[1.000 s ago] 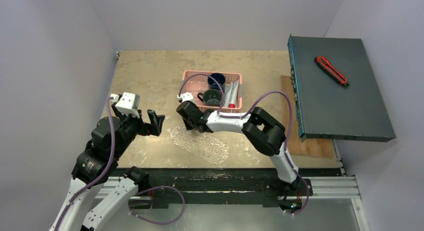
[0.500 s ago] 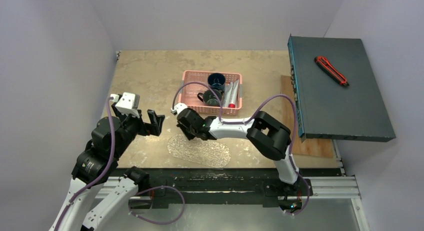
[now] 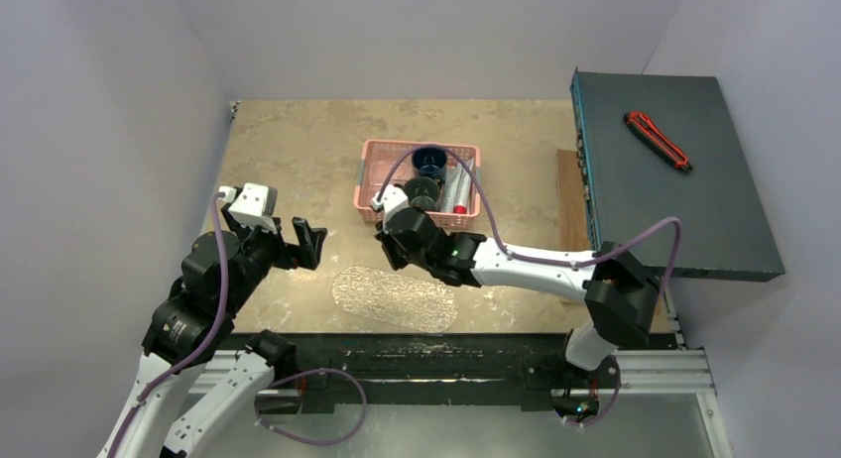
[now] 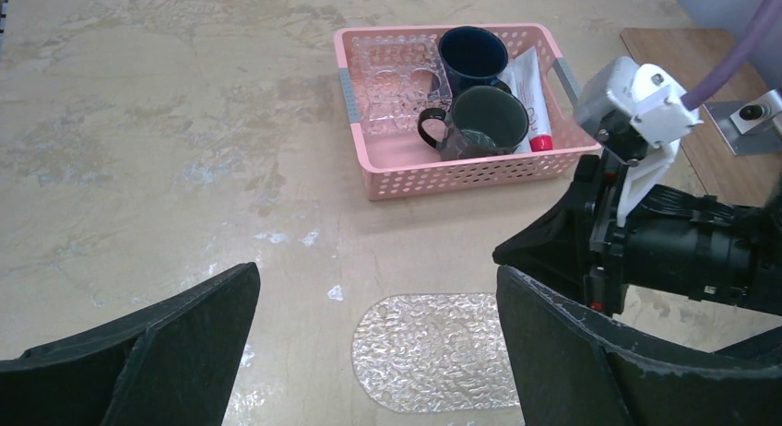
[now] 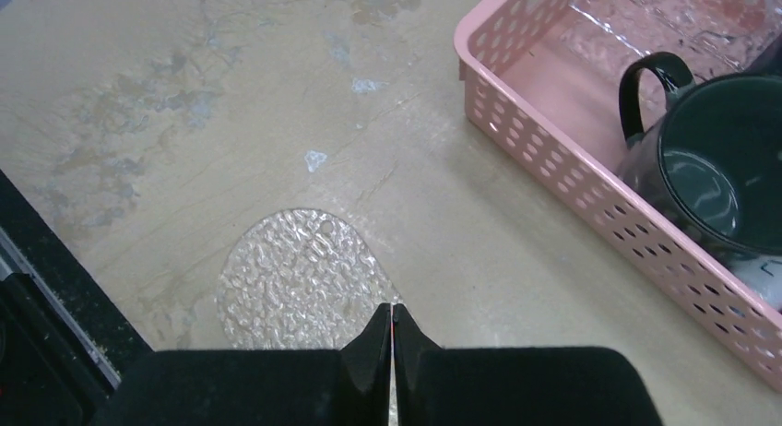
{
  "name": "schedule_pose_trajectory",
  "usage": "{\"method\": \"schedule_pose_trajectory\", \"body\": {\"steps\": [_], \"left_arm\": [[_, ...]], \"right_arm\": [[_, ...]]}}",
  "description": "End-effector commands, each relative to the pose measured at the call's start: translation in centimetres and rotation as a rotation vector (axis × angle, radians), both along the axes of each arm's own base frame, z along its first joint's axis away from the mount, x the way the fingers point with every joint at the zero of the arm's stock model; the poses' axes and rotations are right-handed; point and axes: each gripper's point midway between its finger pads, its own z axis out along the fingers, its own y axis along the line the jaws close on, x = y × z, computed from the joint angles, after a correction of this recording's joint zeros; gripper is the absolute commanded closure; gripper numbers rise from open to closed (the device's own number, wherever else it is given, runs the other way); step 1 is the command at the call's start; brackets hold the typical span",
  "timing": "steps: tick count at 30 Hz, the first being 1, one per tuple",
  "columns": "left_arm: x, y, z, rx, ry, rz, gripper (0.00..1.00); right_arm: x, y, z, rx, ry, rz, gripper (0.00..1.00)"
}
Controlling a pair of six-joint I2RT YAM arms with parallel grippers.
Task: Prepare toiletry sets of a toothbrush and toothpaste on the tray
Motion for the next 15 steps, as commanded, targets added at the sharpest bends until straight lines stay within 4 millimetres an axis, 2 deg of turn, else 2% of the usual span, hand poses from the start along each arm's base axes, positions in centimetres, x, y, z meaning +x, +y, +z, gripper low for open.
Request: {"method": "schedule_pose_trajectory", "body": {"steps": [1, 8, 15], "left_arm": [[0.1, -0.1, 1.5, -0.012, -0.043, -0.005, 0.00], [0.0, -0.1, 1.6, -0.016, -0.047, -0.010, 0.00], [-0.1, -0.1, 1.7, -0.019, -0.050, -0.014, 0.00]], "right_arm": [[-1.2, -2.4, -0.7, -0.011, 0.052, -0.081, 1.00], [-4.5, -5.9, -2.8, -0.074, 0.159, -0.093, 1.00], [-7.1, -9.6, -6.9, -0.219, 0.248, -0.113, 1.00]]}}
